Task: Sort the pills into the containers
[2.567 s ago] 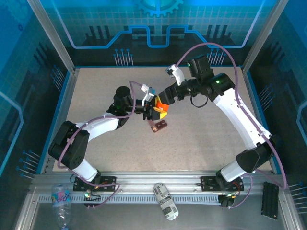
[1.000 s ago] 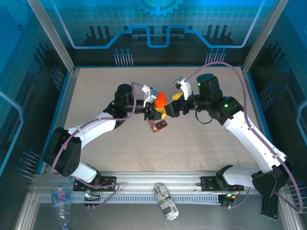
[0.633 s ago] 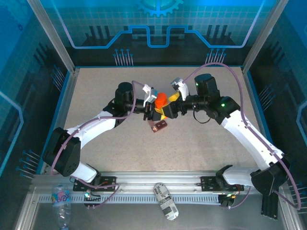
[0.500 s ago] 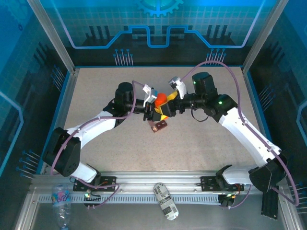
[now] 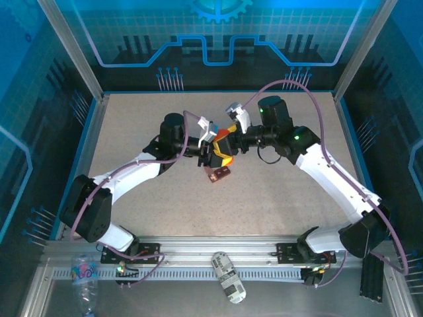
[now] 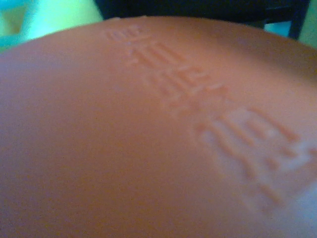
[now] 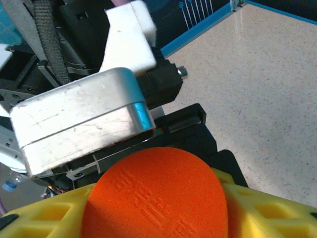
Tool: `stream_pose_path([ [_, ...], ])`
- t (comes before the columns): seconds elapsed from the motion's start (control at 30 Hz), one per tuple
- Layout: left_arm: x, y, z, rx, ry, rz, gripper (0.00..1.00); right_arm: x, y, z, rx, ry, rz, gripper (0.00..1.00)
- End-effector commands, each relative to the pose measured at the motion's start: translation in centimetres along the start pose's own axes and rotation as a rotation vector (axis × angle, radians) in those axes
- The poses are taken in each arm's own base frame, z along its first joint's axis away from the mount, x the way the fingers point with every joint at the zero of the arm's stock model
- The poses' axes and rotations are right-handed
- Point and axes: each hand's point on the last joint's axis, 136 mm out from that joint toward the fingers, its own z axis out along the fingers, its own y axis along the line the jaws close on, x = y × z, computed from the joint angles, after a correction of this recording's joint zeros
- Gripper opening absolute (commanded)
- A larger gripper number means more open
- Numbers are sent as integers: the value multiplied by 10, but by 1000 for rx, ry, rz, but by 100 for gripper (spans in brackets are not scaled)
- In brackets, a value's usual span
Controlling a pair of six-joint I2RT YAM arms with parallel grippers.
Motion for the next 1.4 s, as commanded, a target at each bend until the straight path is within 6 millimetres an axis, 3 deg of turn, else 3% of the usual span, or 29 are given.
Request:
stream_pose_path([
  [0.0,-13,-8,2,43,-19,60,0,-14,4,4,-19,-55,6,45],
  [0.07,-11,-5,2,27,-17,56,3,-15,1,3,5,-76,13,37],
  [0.17,-7,6,0,-53,-25,54,30,-15,-12,-4,88,-112,36,30],
  [0.2,-6,11,-2,-93,-30,57,42,-14,-20,-7,130,-127,49,27],
  [0.23,-5,16,-5,-135,-36,61,61,-13,-30,-13,185,-149,67,27],
  [0.27,-4,19,-9,-166,-43,70,95,-12,-39,-20,228,-173,86,27],
  [0.3,-2,21,-12,-184,-48,71,99,-11,-49,-26,267,-198,111,27],
  [0.4,1,23,-22,-240,-60,72,99,-3,-77,-48,383,-263,177,27],
  [0.5,4,26,-32,-309,-73,80,99,11,-104,-58,483,-301,202,28],
  [0.7,0,48,-54,-522,-100,61,99,58,-159,-56,694,-400,203,28],
  [0.87,-6,71,-76,-654,-138,-98,99,88,-200,-59,869,-498,241,29],
  [1.17,-20,67,-87,-703,-175,-51,99,123,-243,-59,1068,-515,287,30],
  [1.37,-20,70,-87,-708,-183,-88,99,146,-256,-48,1105,-470,318,37],
])
